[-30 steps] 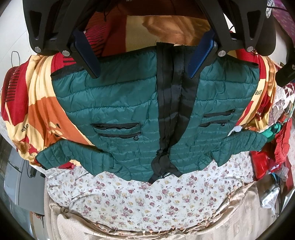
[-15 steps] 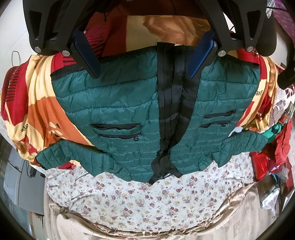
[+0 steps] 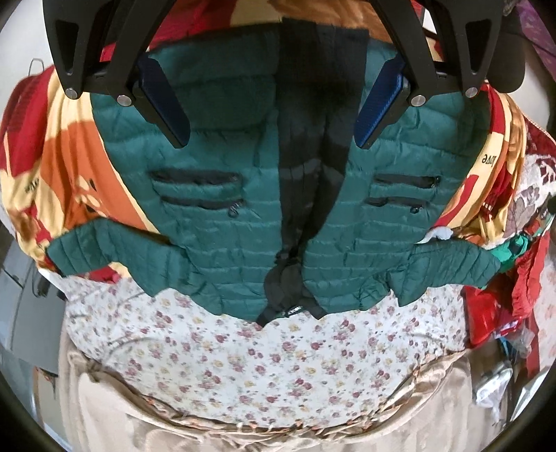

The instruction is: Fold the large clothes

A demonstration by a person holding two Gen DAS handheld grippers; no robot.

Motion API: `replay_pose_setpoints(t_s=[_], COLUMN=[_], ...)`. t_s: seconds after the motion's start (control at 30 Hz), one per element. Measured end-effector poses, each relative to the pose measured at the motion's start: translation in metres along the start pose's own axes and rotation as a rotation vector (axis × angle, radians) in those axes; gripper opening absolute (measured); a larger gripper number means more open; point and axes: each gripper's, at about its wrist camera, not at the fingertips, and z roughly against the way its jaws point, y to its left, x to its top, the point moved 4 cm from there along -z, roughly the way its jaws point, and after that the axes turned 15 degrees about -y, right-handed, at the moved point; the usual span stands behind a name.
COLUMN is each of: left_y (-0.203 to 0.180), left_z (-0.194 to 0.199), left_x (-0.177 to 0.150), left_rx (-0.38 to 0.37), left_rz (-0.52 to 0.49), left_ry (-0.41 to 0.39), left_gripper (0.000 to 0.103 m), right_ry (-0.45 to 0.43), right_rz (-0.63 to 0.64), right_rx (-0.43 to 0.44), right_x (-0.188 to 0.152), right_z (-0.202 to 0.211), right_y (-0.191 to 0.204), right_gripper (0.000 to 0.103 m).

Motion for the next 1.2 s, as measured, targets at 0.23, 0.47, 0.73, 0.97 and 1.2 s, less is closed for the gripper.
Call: replay_pose_setpoints(t_s=[0.23, 0.47, 0.73, 0.97, 1.2], left_y=[0.035, 0.071, 0.088, 0.083, 0.075], left_z=[-0.047, -0.108, -0.177, -0.228, -0.254], left_x=[0.017, 0.04, 0.059, 0.056, 0.053], left_rx=[0.128, 0.23, 0.303, 0.313, 0.337], left_rz=[-0.006, -0.002, 0.017, 0.023, 0.017], left_ry=[-0.009, 0.013, 0.061, 0.113, 0.136], left_gripper=[0.09, 0.09, 0.09, 0.09, 0.09], right_ry=[-0.035, -0.021, 0.03, 0.055, 0.04], right_rz=[0.008, 0.009, -0.039, -0.05, -0.032], right_rx=[0.017, 0.015, 0.022, 0.045, 0.044], right_x=[0.017, 0.025, 0.019, 0.0, -0.007], right_z=[-0.027, -0.067, -0.122, -0.15, -0.156], right_y=[0.01, 0.009, 0.006, 0.007, 0.01], right_gripper=[0.095, 0.095, 0.095, 0.095, 0.095])
